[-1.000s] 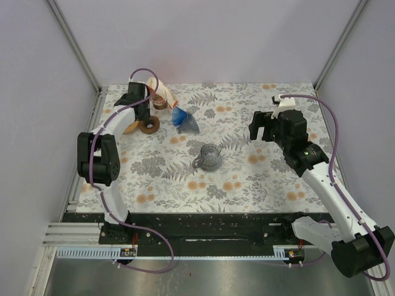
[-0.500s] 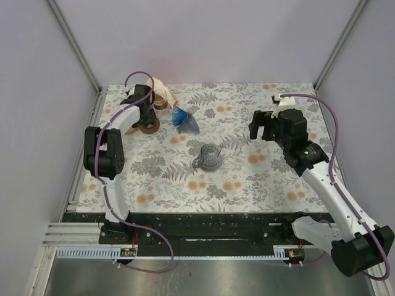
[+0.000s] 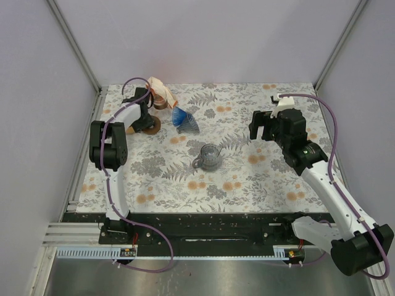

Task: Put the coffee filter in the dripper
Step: Pick up the dripper holder from the center of the board.

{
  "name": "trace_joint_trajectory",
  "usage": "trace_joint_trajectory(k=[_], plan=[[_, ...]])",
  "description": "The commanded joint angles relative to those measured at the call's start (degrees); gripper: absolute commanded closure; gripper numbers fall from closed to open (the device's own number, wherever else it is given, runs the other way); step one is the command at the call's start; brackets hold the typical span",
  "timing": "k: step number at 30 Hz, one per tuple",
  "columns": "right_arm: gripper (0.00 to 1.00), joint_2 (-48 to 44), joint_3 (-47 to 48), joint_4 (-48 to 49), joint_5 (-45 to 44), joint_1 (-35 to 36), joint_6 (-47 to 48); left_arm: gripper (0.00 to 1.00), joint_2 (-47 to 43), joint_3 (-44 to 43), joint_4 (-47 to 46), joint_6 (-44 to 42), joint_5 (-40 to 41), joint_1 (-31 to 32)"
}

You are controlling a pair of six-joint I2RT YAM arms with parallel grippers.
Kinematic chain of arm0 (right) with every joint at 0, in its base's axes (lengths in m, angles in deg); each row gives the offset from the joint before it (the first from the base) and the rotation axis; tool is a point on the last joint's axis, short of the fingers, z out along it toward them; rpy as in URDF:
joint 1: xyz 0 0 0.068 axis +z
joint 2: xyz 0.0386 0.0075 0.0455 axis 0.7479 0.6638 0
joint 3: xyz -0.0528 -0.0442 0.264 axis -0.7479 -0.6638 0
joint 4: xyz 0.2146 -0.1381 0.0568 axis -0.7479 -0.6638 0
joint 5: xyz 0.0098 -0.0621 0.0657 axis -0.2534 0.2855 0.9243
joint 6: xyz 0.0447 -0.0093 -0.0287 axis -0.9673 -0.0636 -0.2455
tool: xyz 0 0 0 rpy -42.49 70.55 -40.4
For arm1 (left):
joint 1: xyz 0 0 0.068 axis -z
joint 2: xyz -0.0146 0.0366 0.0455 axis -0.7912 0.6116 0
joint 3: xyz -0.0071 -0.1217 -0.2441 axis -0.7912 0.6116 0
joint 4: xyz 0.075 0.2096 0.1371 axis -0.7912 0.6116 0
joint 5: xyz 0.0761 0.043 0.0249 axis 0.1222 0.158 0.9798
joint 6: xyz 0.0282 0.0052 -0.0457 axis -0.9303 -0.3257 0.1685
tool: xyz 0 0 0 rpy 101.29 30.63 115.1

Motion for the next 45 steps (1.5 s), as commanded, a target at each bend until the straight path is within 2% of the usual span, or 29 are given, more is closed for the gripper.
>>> trace_joint_trajectory(k=[1,7,10,12,17,22,27,32,36,39,41,45], plan=[[0.00,0.92,2.23,2.08,-0.62,0.16,1.31,0.56,2.02,-2.25,0.80,0.16,-0.61,-0.53],[0.01,0.66,2.05,1.99,-1.40,0.08,1.58,0.89,2.91,-1.99,1.41,-0.98,-5.71,-1.94],[0.01,0.22,2.14,1.82,-1.41,0.08,1.58,0.96,-0.60,0.38,1.07,-2.21,-6.59,-2.55],[0.00,-0.13,2.14,1.64,-1.15,0.08,1.49,0.99,-6.03,3.18,0.02,-3.70,-8.08,-2.73],[0.01,0.39,3.10,0.77,2.80,0.16,1.05,1.00,-18.69,10.66,-2.01,-8.01,-15.19,-3.34],[0.01,1.36,5.56,-1.78,6.24,0.16,0.17,1.00,-27.31,14.97,-0.78,-11.79,-21.17,-3.52],[0.01,0.48,6.10,-0.92,16.93,0.34,-1.23,1.00,-38.03,20.77,-1.31,-15.83,-28.46,-2.56],[0.09,3.98,8.81,3.14,31.71,3.49,-3.87,1.00,-45.51,21.92,-0.69,-21.89,-26.46,4.90],[0.10,8.82,12.94,3.75,38.22,6.84,-7.64,1.00,-45.44,16.31,5.27,-30.15,-25.22,12.81],[0.08,10.06,15.75,-1.05,32.55,7.11,-8.36,1.00,-44.03,12.97,9.14,-33.49,-24.17,18.43],[0.02,9.89,16.82,-4.93,26.65,7.02,-7.04,1.00,-42.28,11.21,10.29,-35.08,-22.86,22.21],[0.01,9.27,12.26,-4.95,24.17,6.58,-5.89,1.00,-36.14,5.94,12.66,-37.37,-22.85,28.11]])
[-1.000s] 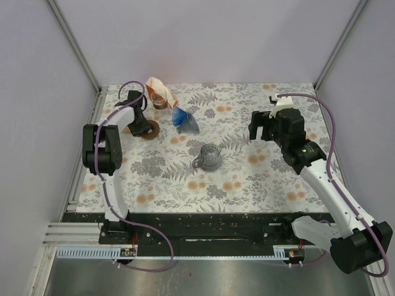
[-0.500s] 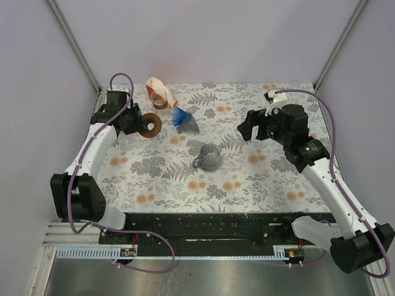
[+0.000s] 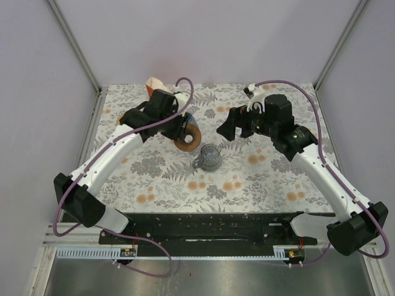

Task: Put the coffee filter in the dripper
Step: Pick up the dripper holder from the center of the board, then place the dripper holder onto the coffee server.

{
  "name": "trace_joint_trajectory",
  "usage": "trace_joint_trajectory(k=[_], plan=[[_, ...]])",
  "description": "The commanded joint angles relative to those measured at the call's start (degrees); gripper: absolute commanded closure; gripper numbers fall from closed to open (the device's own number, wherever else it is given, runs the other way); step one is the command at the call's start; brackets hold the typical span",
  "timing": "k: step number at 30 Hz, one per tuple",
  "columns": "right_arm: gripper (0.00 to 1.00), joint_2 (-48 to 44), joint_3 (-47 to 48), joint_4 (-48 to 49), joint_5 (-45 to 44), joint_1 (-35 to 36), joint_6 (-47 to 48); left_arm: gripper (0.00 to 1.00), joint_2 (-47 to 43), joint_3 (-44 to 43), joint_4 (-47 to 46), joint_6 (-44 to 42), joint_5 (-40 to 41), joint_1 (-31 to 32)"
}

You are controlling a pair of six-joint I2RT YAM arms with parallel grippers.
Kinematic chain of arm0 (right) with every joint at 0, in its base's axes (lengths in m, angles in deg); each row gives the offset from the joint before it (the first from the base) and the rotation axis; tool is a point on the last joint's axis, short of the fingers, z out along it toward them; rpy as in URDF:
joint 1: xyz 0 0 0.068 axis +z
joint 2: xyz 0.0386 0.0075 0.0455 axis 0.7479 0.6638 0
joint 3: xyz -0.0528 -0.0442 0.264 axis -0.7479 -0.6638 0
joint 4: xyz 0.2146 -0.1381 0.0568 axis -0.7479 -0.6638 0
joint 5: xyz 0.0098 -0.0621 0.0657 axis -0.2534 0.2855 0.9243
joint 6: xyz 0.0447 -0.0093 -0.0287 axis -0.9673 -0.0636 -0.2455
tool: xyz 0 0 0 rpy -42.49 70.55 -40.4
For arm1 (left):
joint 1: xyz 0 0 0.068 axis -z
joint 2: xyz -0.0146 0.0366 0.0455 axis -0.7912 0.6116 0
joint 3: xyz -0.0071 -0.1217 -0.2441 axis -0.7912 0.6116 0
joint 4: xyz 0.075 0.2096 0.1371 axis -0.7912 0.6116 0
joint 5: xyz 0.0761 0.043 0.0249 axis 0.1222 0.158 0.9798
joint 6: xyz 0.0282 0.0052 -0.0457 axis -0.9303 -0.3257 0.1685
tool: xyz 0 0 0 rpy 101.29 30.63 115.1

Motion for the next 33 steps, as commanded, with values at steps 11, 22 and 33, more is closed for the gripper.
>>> trace_joint_trajectory(k=[11,22,33], plan=[[0.01,-1.20,-12.01,3.16,-0.33,-15.02,-6.88,1.00,26.75,-24.06,10.74,-4.61,-1.77,11.68],[0.01,1.09,-14.31,4.13,0.57,-16.19,-5.40,1.00,33.27,-26.88,10.40,-5.48,2.35,13.18],[0.01,-0.06,-14.75,3.87,0.83,-16.28,-4.34,0.99,36.35,-27.06,7.84,-7.68,4.38,12.91]])
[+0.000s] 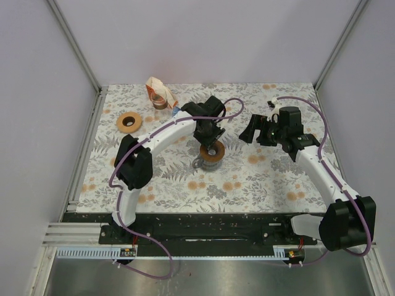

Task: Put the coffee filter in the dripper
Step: Place the dripper holder onto the coffee server.

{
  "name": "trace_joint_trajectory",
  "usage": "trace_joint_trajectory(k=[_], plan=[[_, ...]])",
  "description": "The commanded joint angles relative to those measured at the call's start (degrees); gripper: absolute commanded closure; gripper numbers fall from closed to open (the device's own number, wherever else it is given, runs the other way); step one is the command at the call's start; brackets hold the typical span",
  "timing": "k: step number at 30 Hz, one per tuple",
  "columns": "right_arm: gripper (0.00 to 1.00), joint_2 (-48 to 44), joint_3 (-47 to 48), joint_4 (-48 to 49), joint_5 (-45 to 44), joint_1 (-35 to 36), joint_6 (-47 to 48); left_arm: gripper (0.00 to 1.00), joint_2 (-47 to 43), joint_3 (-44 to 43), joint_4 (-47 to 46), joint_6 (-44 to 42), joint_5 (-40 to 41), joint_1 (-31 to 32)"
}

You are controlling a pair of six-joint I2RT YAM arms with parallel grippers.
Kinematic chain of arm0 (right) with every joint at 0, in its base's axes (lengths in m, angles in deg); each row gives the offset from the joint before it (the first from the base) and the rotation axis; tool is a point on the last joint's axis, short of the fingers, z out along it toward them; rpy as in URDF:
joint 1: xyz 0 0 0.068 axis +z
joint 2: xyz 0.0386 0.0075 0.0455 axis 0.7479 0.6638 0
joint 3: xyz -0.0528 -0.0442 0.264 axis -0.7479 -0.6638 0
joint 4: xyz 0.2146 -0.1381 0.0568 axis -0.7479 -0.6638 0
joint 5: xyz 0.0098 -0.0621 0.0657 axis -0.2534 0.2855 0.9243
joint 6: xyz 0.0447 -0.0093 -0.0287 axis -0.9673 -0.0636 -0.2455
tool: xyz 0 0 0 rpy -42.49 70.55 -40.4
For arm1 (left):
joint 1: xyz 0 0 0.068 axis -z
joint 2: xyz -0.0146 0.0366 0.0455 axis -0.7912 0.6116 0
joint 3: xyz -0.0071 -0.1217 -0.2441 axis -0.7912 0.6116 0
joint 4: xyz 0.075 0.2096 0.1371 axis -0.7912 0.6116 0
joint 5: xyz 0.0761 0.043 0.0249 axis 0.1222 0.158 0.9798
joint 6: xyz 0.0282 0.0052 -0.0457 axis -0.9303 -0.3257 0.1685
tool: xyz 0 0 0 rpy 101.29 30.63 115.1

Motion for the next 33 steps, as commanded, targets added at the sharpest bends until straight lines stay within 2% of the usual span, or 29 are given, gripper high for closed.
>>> trace_joint_trajectory(k=[1,4,9,14,21,27,30,33], plan=[[0.01,-1.24,0.77,1.77,1.00,0.20,0.86,0.98,0.37,-2.12,-2.50,-1.67,1.98,0.17],[0.01,-1.41,0.85,1.77,1.27,0.20,1.03,0.90,0.37,-1.51,-2.76,-1.67,1.62,0.17],[0.01,-1.41,0.85,1.68,1.88,0.20,1.21,0.51,0.02,-0.89,-2.85,-2.37,1.97,0.08],[0.00,-1.67,0.77,1.77,2.24,0.37,1.39,0.32,-1.47,-0.71,-2.85,-2.55,1.80,0.08],[0.01,-1.94,0.77,1.59,2.06,0.20,1.56,0.25,-7.00,-3.00,-3.55,-2.37,-0.92,-1.76],[0.01,-1.94,0.85,1.51,1.88,0.38,1.56,0.21,-10.44,-3.00,-7.67,-1.16,0.12,-8.69],[0.01,-1.50,1.03,1.68,1.53,0.29,1.56,0.21,-7.99,-3.96,-10.05,4.46,7.22,-12.91],[0.01,-0.97,1.47,1.59,1.80,0.29,1.21,0.21,-3.25,-7.56,-10.23,9.04,16.18,-14.24]])
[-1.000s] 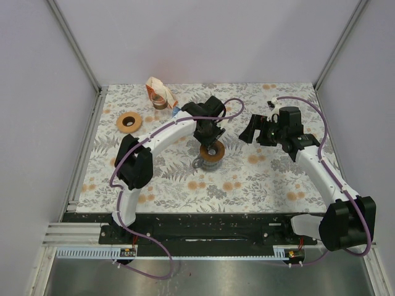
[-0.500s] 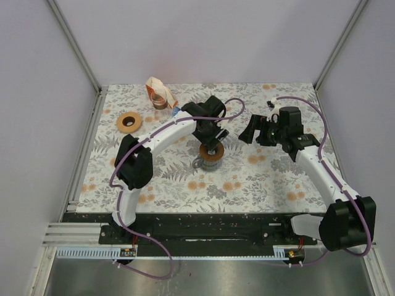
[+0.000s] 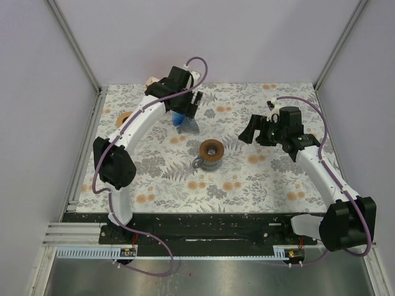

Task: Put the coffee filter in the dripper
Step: Place the dripper holder onto the coffee server, then pick up the coffee dripper from the center of the board.

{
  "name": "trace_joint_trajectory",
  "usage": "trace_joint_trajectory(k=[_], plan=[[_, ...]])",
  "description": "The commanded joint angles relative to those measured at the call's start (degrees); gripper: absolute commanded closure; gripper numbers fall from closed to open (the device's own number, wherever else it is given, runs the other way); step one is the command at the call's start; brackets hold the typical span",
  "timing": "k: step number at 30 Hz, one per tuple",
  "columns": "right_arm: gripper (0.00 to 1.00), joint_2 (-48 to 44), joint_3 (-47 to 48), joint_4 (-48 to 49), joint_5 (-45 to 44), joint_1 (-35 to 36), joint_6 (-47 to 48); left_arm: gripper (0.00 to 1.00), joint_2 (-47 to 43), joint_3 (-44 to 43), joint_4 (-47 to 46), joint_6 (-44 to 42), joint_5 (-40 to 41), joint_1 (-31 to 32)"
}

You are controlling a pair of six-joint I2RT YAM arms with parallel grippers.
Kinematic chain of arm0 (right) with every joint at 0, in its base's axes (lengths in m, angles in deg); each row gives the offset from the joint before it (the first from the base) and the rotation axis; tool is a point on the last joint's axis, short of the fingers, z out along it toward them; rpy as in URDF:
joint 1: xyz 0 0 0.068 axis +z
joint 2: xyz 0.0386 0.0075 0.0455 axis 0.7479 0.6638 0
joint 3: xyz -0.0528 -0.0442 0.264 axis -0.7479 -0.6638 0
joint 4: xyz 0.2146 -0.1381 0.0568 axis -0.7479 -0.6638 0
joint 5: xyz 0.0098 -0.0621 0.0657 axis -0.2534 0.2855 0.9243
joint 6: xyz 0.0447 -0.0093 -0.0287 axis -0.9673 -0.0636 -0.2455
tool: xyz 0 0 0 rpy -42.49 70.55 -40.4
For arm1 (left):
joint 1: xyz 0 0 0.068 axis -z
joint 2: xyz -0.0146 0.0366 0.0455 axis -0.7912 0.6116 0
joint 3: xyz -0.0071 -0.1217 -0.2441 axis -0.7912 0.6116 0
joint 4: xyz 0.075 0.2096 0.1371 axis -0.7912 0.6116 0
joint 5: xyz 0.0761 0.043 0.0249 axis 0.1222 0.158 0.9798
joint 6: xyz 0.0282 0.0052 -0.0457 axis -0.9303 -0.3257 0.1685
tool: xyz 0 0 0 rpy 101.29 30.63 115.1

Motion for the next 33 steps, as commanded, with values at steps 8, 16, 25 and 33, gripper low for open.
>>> trace_joint_trajectory(k=[8,16,25,33], plan=[[0.01,-1.57,0.68,0.63,-1.58,0.29,1.67,0.26,12.14,-8.33,-7.21,14.09,16.60,-2.46],[0.01,-0.96,0.50,1.15,-2.02,0.38,1.76,0.39,16.81,-7.02,-7.30,14.45,15.12,-2.38],[0.01,-0.25,0.15,1.68,-1.67,0.29,2.11,0.61,18.48,-5.26,-7.30,13.92,14.33,-2.38],[0.01,-0.69,0.15,1.59,-1.84,0.20,2.11,0.88,18.57,-3.59,-6.51,12.25,12.22,-2.38]])
